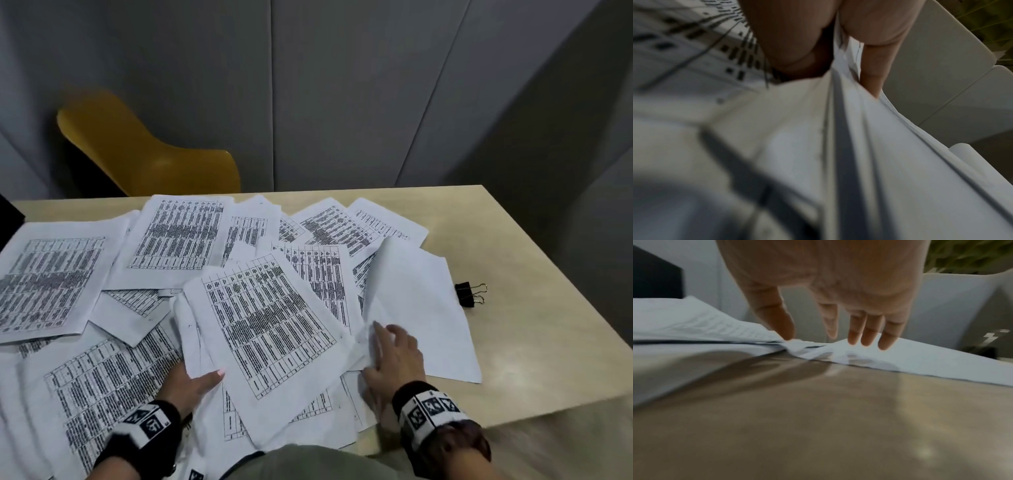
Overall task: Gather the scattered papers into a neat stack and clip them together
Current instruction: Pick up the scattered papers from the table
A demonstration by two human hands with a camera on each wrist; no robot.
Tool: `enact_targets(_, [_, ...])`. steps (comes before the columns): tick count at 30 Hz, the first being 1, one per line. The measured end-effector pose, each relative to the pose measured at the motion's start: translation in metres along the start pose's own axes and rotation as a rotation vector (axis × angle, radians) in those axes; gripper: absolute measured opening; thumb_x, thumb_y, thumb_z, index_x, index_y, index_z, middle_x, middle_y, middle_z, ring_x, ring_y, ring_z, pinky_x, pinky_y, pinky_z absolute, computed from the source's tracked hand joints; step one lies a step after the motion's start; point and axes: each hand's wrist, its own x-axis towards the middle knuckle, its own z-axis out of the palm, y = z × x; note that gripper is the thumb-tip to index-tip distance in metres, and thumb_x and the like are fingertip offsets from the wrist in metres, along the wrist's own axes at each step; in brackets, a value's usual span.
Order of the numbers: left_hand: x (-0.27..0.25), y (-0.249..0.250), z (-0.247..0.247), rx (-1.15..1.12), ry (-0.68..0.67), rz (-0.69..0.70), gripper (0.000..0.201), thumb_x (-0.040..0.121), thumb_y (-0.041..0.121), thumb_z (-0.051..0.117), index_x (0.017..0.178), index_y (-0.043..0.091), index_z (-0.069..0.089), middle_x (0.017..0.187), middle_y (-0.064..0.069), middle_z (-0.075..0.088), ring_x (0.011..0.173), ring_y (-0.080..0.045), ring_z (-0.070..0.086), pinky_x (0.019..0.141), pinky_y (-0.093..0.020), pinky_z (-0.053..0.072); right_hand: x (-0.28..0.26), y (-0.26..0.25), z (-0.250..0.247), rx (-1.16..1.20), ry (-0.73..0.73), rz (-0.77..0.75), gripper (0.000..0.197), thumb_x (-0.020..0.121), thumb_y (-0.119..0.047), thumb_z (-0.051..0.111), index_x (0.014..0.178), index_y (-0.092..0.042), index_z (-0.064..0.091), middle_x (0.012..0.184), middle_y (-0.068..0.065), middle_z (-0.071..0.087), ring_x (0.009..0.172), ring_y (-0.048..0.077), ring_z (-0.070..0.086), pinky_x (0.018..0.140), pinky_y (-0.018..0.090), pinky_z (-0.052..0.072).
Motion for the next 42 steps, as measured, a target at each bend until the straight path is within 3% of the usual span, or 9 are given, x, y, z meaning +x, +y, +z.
enact_targets(6, [0.000,-0.001,0.000,-0.005,0.000,0.017,0.019,0.080,0.000,0.065,0.097,0.009,0.061,0.082,-0.003,0.064,0.081,-0.022,0.060,0.083,-0.033,0.042,0.030,0.056,-0.029,0.375,0.227,0.716,0.104,0.069,-0.050,0.073,0.147,-0.021,0.010,0.149,0.024,0.015,0.137,0.040,0.016,0.111,0.053,0.022])
enact_targets(9, [0.001,0.000,0.000,-0.011,-0.001,0.014,0.018,0.081,-0.001,0.065,0.097,0.007,0.062,0.081,-0.004,0.065,0.080,-0.021,0.060,0.083,-0.033,0.043,0.031,0.073,-0.037,0.372,0.188,0.812,0.119,0.059,-0.048,0.082,0.146,-0.022,0.005,0.141,0.025,0.023,0.130,0.041,0.026,0.105,0.054,0.029])
enact_targets(13, [0.007,-0.005,-0.002,0.004,0.002,-0.019,0.023,0.079,-0.001,0.067,0.102,0.004,0.063,0.097,-0.016,0.067,0.096,-0.033,0.062,0.094,-0.044,0.045,0.033,0.071,-0.035,0.584,0.218,0.710,0.108,0.068,-0.018,0.080,0.147,-0.022,0.007,0.142,0.021,0.032,0.123,0.043,0.044,0.100,0.047,0.038])
enact_targets(16, [0.009,-0.008,-0.002,0.009,0.022,-0.026,0.023,0.078,0.001,0.069,0.100,0.007,0.064,0.097,-0.016,0.068,0.096,-0.033,0.063,0.096,-0.048,0.045,0.029,0.055,-0.037,0.747,0.408,0.599,0.068,0.075,-0.006,0.068,0.137,-0.013,0.039,0.122,0.020,0.060,0.114,0.036,0.055,0.094,0.036,0.043])
enact_targets(19, [0.012,-0.011,-0.002,0.025,0.038,-0.028,0.030,0.077,0.001,0.070,0.106,0.003,0.063,0.098,-0.017,0.068,0.095,-0.034,0.064,0.095,-0.049,0.046,0.015,0.018,-0.048,0.797,0.618,0.308,0.031,0.076,-0.006,0.062,0.108,-0.009,0.063,0.091,0.011,0.066,0.091,0.028,0.062,0.076,0.025,0.040])
enact_targets(23, [0.013,-0.010,-0.003,0.032,0.038,-0.016,0.029,0.078,0.001,0.068,0.107,0.003,0.063,0.097,-0.017,0.068,0.094,-0.033,0.064,0.092,-0.044,0.047,-0.002,-0.037,-0.062,0.826,0.812,-0.195,0.025,0.073,-0.012,0.053,0.093,-0.010,0.067,0.085,0.004,0.061,0.073,-0.002,0.056,0.068,0.009,0.044])
enact_targets(31, [0.014,-0.010,-0.002,0.076,0.048,0.034,0.046,0.066,0.024,0.076,0.105,0.004,0.064,0.096,-0.016,0.068,0.089,-0.033,0.064,0.090,-0.046,0.048,-0.026,-0.114,0.000,0.208,0.251,-0.649,0.016,0.072,-0.016,0.061,0.087,-0.017,0.066,0.079,0.001,0.062,0.067,0.019,0.059,0.059,0.021,0.044])
enact_targets(36, [0.016,-0.012,-0.002,0.031,0.094,0.038,0.038,0.082,0.048,0.062,0.094,0.012,0.066,0.093,-0.013,0.070,0.090,-0.032,0.066,0.086,-0.042,0.051,-0.034,-0.139,0.027,0.072,-0.072,-0.832,0.035,0.083,-0.036,0.062,0.112,-0.015,0.061,0.103,0.010,0.064,0.092,0.028,0.060,0.090,0.037,0.043])
enact_targets(42, [0.006,-0.010,-0.002,0.074,0.030,0.052,0.015,0.075,0.018,0.075,0.086,0.021,0.066,0.085,0.001,0.069,0.087,-0.023,0.065,0.086,-0.035,0.048,0.001,-0.103,0.015,0.286,-0.057,-0.391,0.043,0.088,-0.039,0.055,0.127,-0.020,0.054,0.135,0.007,0.048,0.124,0.022,0.043,0.108,0.041,0.036])
